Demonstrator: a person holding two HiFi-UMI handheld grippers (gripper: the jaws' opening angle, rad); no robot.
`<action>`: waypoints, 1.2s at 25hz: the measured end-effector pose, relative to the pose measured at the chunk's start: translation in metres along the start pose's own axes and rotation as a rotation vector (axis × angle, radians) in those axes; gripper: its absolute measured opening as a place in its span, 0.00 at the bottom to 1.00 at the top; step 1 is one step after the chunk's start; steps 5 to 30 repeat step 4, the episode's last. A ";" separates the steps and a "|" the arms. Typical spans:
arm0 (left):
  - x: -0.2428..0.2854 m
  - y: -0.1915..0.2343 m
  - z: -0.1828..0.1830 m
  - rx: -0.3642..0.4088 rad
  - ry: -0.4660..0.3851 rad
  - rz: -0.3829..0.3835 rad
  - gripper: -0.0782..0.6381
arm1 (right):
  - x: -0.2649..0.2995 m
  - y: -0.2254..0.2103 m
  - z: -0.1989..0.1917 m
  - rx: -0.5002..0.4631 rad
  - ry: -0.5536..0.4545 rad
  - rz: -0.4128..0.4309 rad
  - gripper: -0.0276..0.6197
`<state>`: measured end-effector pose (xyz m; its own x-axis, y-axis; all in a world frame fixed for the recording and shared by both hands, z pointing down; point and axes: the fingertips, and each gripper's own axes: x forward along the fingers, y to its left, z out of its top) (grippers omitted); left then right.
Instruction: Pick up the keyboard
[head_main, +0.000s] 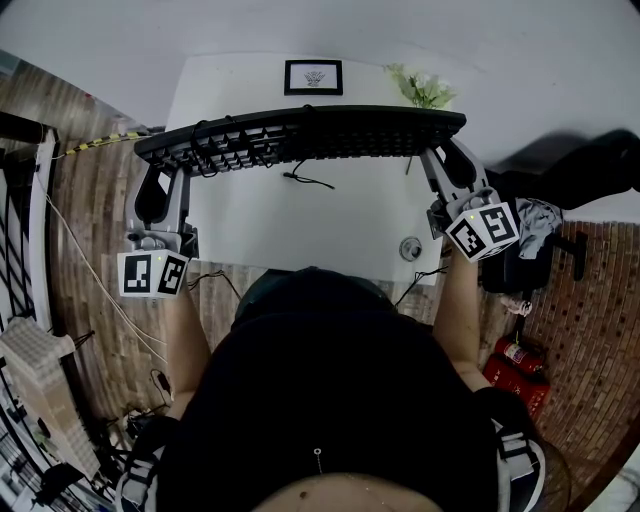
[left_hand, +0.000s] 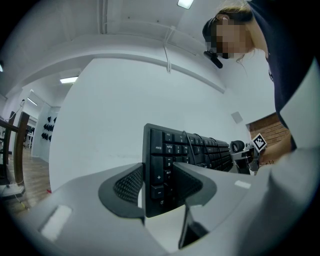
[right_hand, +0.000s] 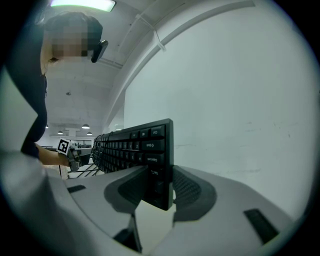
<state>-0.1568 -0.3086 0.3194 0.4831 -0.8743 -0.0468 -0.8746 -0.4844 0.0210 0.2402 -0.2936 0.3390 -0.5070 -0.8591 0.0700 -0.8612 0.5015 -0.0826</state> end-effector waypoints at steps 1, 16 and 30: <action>0.000 0.000 0.000 0.000 0.001 0.000 0.38 | 0.000 -0.001 -0.001 0.005 -0.002 -0.002 0.26; 0.001 0.000 -0.001 0.000 0.006 -0.003 0.38 | 0.000 -0.001 -0.002 0.008 0.003 -0.005 0.26; 0.001 0.000 -0.001 0.000 0.006 -0.003 0.38 | 0.000 -0.001 -0.002 0.008 0.003 -0.005 0.26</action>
